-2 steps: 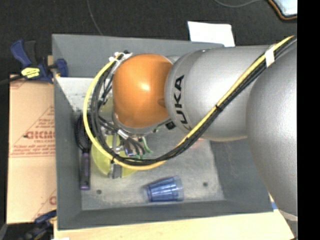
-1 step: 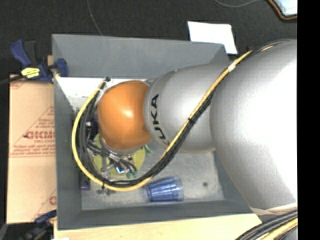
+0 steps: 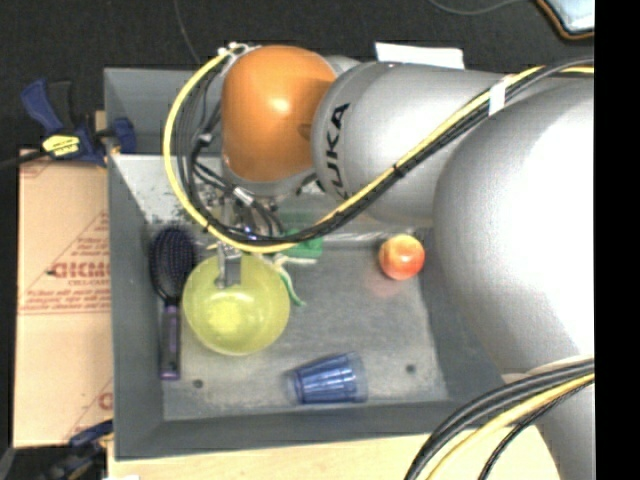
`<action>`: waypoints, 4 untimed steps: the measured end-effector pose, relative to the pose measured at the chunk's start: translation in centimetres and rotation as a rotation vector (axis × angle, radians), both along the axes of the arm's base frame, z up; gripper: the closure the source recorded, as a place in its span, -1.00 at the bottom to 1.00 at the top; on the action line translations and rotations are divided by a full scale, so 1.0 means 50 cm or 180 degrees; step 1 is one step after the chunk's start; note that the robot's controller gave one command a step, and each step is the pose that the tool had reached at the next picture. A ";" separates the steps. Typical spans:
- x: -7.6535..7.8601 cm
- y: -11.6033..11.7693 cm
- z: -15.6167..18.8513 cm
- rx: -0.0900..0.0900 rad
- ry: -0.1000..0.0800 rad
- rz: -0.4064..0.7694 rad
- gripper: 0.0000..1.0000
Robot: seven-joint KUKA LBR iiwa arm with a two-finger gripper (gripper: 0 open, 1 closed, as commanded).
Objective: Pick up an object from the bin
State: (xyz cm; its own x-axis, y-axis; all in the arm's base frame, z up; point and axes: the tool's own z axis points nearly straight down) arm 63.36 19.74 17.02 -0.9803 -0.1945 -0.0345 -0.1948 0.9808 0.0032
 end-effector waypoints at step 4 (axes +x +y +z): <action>-0.234 0.026 -0.062 0.0003 0.0017 0.0094 -1.00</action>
Offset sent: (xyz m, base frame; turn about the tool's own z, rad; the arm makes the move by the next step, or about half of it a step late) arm -0.0401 -0.0167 -0.0654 -0.2907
